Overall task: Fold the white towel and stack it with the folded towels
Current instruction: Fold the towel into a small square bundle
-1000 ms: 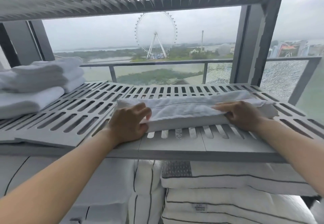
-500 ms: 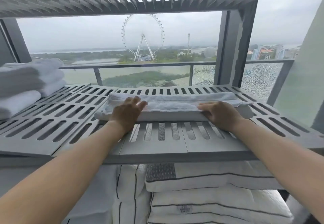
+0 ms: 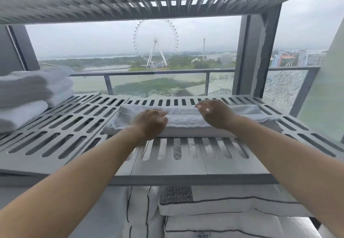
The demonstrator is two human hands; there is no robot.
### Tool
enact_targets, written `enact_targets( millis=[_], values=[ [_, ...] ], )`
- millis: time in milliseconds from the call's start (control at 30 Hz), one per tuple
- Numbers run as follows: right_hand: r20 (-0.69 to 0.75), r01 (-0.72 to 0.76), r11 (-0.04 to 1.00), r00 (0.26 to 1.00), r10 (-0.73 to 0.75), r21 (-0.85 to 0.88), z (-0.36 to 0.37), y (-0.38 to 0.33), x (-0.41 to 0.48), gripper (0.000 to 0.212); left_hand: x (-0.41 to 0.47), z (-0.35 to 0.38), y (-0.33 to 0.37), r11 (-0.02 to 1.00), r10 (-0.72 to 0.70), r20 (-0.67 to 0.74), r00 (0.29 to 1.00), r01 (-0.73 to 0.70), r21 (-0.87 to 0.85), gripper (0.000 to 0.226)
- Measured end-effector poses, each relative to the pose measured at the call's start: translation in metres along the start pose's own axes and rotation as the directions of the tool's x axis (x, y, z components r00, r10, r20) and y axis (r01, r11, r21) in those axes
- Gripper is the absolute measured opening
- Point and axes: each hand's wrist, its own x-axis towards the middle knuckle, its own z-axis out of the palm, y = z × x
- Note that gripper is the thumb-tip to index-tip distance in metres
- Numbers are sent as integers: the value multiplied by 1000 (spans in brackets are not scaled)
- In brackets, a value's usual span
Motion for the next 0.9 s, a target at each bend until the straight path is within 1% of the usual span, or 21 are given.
enact_targets(
  millis=[33,67,167,233,267,333,400,567,700,800,900],
  values=[
    [68,-7,1000,998,8,-6,7,-6,7,35,11,-1,8,992,-10,15,1000,12,-128,49],
    [127,-12,1000,992,13,-13,16,-12,13,35,23,-3,15,977,2,14,1000,1,-215,47],
    [255,-32,996,965,52,-83,35,-16,28,36,57,1,28,947,23,44,999,-8,-320,46],
    [311,-57,984,944,109,-172,40,-4,32,47,73,15,22,933,20,111,994,21,-360,48],
    [334,-83,976,931,148,-203,41,5,34,55,78,25,15,944,21,165,986,35,-329,49],
    [370,-118,963,906,204,-243,43,23,38,65,85,45,1,980,-5,277,961,61,-192,49],
    [389,-104,959,899,204,-264,45,33,47,70,92,56,-8,990,-41,319,947,81,-114,52],
    [361,-52,966,921,144,-254,51,45,78,70,122,63,-18,984,-107,309,945,144,-102,55],
    [342,-46,975,932,121,-219,56,55,99,68,144,69,-24,979,-142,299,944,178,-96,54],
    [364,-66,976,921,139,-205,58,60,111,71,151,73,-30,981,-145,292,945,175,-81,56],
    [420,-100,970,888,187,-223,57,62,115,73,149,75,-33,986,-132,306,943,156,-57,58]
  ],
)
